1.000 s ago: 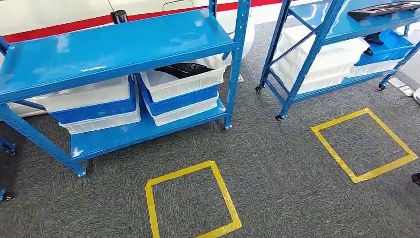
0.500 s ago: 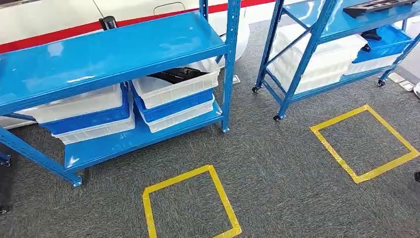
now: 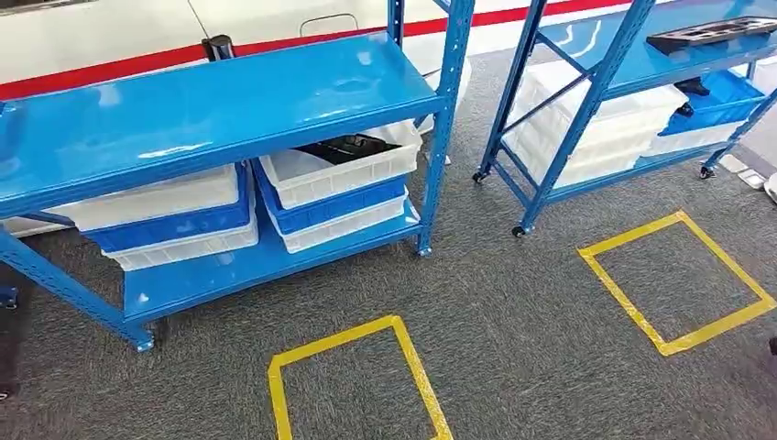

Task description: Take the parts from the cabinet and place them on the table.

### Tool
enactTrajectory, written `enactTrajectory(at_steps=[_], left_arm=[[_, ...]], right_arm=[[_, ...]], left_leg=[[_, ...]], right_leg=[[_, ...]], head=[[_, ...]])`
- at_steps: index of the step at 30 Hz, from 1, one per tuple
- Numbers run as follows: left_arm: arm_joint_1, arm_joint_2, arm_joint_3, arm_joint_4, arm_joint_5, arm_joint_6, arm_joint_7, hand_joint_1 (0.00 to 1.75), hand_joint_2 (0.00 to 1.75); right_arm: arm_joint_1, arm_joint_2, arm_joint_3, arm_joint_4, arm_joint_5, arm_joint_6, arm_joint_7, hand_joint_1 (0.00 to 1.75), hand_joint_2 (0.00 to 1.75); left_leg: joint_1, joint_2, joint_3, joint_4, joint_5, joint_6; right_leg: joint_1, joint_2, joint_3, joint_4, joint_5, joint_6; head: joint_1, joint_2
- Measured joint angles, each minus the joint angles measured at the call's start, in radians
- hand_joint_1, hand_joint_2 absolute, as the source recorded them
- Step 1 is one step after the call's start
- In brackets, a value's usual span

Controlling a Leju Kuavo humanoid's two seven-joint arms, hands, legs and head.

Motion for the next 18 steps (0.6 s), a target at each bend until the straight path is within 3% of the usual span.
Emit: enactTrajectory(at_steps=[1,2,4,5,6,7,8,10,11,12,13,15,16,17,18], left_arm=[[0.000,-0.002,0.004,-0.006,-0.019,0.018,0.016,0.00,1.75],[0.002,-0.003,0.008,-0.012,-0.034,0.032,0.027,0.00,1.75],[0.001,-0.009,0.015,-0.021,-0.044,0.044,0.043,0.00,1.75],[0.000,-0.011,0.020,-0.026,-0.046,0.046,0.050,0.00,1.75],[0.000,-0.013,0.024,-0.031,-0.055,0.051,0.058,0.00,1.75],[0.000,-0.014,0.024,-0.035,-0.064,0.058,0.064,0.00,1.75],[-0.001,-0.018,0.024,-0.036,-0.069,0.061,0.068,0.00,1.75],[-0.001,-0.021,0.024,-0.038,-0.075,0.062,0.073,0.00,1.75],[0.000,-0.022,0.025,-0.038,-0.075,0.062,0.074,0.00,1.75],[0.001,-0.022,0.026,-0.038,-0.076,0.063,0.075,0.00,1.75],[0.000,-0.023,0.026,-0.038,-0.076,0.064,0.075,0.00,1.75],[-0.001,-0.023,0.027,-0.042,-0.076,0.066,0.075,0.00,1.75],[-0.002,-0.023,0.028,-0.045,-0.076,0.067,0.075,0.00,1.75],[-0.005,-0.023,0.030,-0.046,-0.076,0.067,0.075,0.00,1.75],[-0.006,-0.025,0.030,-0.047,-0.076,0.067,0.075,0.00,1.75]], right_arm=[[-0.003,0.000,0.000,0.000,0.001,0.002,0.000,0.00,0.00],[-0.006,0.002,0.000,0.000,0.002,0.005,0.000,0.00,0.00],[-0.005,0.001,0.000,0.000,0.002,0.006,0.000,0.00,0.00],[-0.005,0.002,0.000,0.000,0.002,0.006,0.000,0.00,0.00],[-0.005,0.005,0.000,0.000,0.002,0.005,0.000,0.00,0.00],[-0.005,0.005,0.000,0.000,0.002,0.002,0.000,0.00,0.00],[-0.004,0.005,-0.001,0.000,0.002,-0.001,0.000,0.00,0.00],[-0.004,0.005,-0.003,0.000,0.001,-0.004,0.000,0.00,0.00],[-0.004,0.004,-0.003,0.000,0.001,-0.004,0.000,0.00,0.00],[-0.003,0.004,-0.003,0.000,0.001,-0.004,0.000,0.00,0.00],[-0.003,0.005,-0.004,0.000,0.001,-0.004,0.000,0.00,0.00],[-0.004,0.006,-0.004,0.000,0.001,-0.005,0.000,0.00,0.00],[-0.004,0.007,-0.004,0.000,0.001,-0.005,0.000,0.00,0.00],[-0.005,0.009,-0.004,0.000,0.001,-0.005,0.000,0.00,0.00],[-0.004,0.008,-0.004,0.000,0.001,-0.005,0.000,0.00,0.00]], left_leg=[[-0.002,0.000,0.005,0.002,-0.004,-0.006],[-0.009,-0.002,0.004,0.006,-0.016,-0.015],[-0.009,-0.001,0.010,0.004,-0.022,-0.022],[-0.008,0.000,0.010,0.004,-0.022,-0.024],[-0.004,0.000,0.008,0.012,-0.026,-0.029],[-0.003,0.001,-0.001,0.036,-0.047,-0.038],[0.000,0.001,-0.030,0.096,-0.090,-0.045],[0.006,0.001,-0.111,0.253,-0.166,-0.055],[0.008,0.001,-0.141,0.304,-0.176,-0.058],[0.010,0.001,-0.152,0.312,-0.164,-0.058],[0.010,0.002,-0.140,0.273,-0.128,-0.056],[0.010,0.002,-0.062,0.097,-0.028,-0.044],[0.007,0.002,-0.027,0.025,-0.003,-0.033],[0.001,0.002,-0.024,0.012,-0.005,-0.032],[0.001,0.002,-0.026,0.009,-0.002,-0.031]], right_leg=[[-0.002,-0.008,0.023,-0.049,0.019,-0.006],[0.004,-0.008,0.023,-0.063,0.035,-0.014],[0.006,-0.007,0.020,-0.058,0.045,-0.035],[0.005,-0.006,0.027,-0.059,0.048,-0.042],[-0.011,-0.006,0.030,-0.063,0.053,-0.050],[-0.010,-0.005,0.029,-0.063,0.054,-0.054],[-0.010,-0.006,0.029,-0.063,0.054,-0.060],[-0.009,-0.006,0.027,-0.063,0.053,-0.062],[-0.008,-0.005,0.026,-0.063,0.052,-0.063],[-0.008,-0.005,0.026,-0.063,0.052,-0.063],[-0.008,-0.004,0.027,-0.063,0.051,-0.063],[-0.008,-0.001,0.030,-0.063,0.051,-0.062],[-0.010,-0.001,0.031,-0.064,0.049,-0.060],[0.002,-0.001,0.031,-0.060,0.046,-0.054],[0.002,-0.001,0.029,-0.061,0.045,-0.051]], head=[[0.000,0.000],[0.001,0.000],[-0.002,0.000],[-0.003,0.000],[-0.002,0.000],[-0.004,0.000],[-0.007,0.000],[-0.006,0.000],[-0.007,0.000],[-0.007,0.000],[-0.007,0.000],[-0.007,0.000],[-0.006,0.000],[-0.007,0.000],[-0.006,0.000]])
